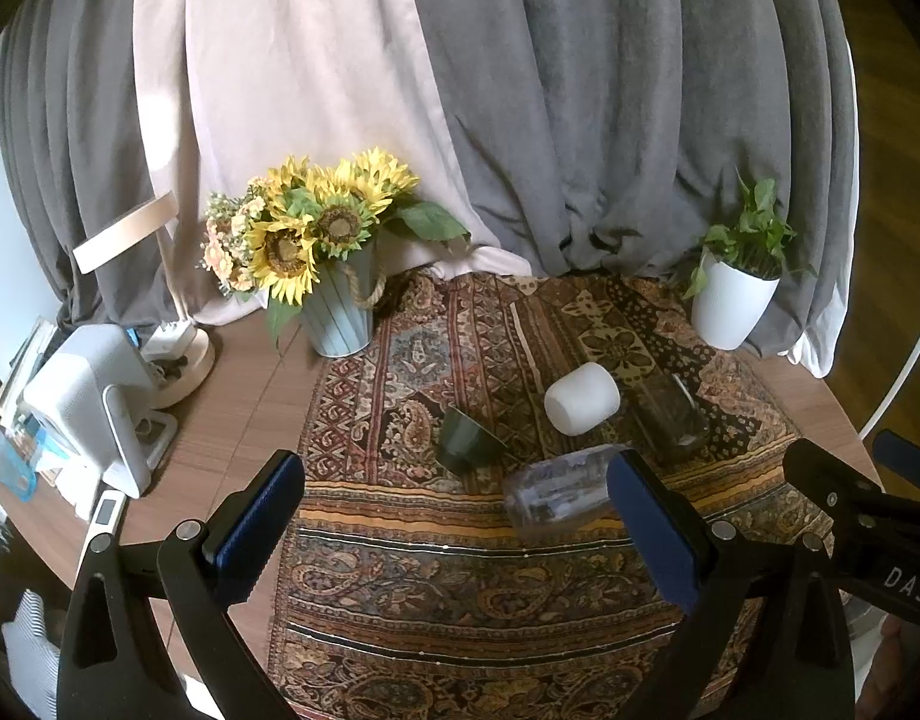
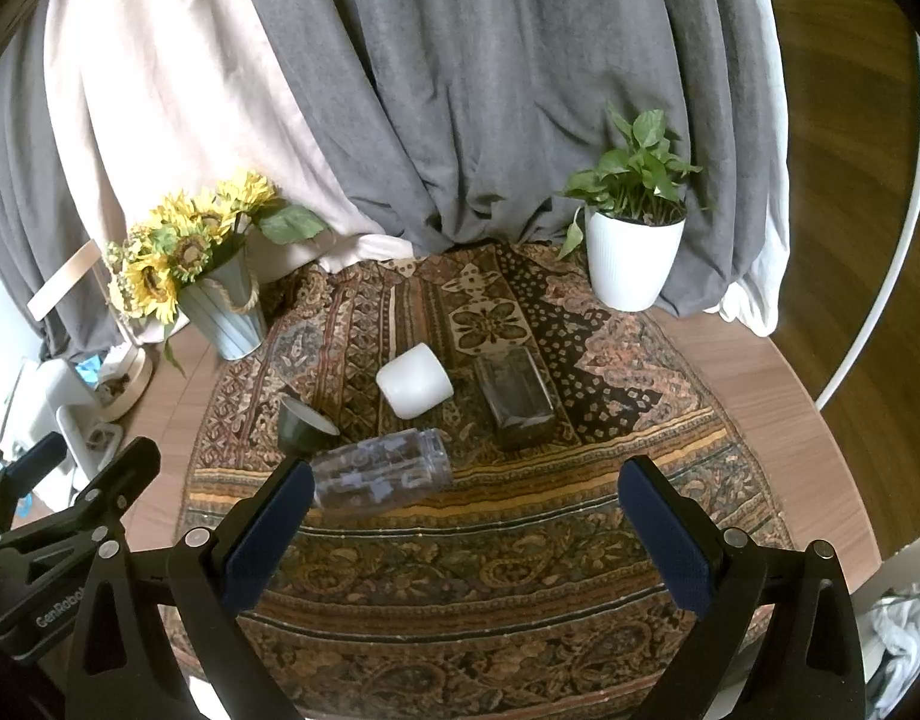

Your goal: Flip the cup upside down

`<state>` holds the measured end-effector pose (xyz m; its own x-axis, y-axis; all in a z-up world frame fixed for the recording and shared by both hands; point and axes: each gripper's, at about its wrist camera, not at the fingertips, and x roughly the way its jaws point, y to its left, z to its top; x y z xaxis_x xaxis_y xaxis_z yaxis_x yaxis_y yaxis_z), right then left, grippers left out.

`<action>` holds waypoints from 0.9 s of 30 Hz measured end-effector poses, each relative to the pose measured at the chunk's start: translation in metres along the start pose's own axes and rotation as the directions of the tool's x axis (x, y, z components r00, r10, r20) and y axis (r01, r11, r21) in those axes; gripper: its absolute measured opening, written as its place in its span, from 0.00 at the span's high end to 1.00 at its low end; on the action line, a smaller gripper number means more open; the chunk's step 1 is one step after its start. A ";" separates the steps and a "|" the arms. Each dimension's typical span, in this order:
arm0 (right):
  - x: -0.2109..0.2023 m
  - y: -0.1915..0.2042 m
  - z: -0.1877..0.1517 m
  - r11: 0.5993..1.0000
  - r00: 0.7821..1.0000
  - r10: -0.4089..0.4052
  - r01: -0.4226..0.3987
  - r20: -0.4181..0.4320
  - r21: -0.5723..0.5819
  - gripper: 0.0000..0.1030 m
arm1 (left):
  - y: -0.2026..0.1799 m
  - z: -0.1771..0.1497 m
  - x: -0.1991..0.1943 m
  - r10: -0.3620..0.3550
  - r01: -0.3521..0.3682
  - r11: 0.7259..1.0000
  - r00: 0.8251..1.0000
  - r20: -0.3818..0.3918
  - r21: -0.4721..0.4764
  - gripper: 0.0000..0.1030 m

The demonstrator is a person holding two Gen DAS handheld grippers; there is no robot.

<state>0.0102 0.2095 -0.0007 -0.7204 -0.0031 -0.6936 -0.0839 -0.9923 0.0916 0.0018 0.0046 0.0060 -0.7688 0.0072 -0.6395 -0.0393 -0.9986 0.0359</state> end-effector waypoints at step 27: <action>0.003 -0.001 0.000 1.000 1.000 -0.003 0.003 0.002 0.002 0.01 | 0.001 0.003 0.005 -0.011 0.011 1.000 1.000 -0.008 0.006 0.00</action>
<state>0.0078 0.2101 -0.0031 -0.7213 -0.0004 -0.6926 -0.0868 -0.9921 0.0910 -0.0041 0.0034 0.0047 -0.7629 0.0176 -0.6463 -0.0513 -0.9981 0.0333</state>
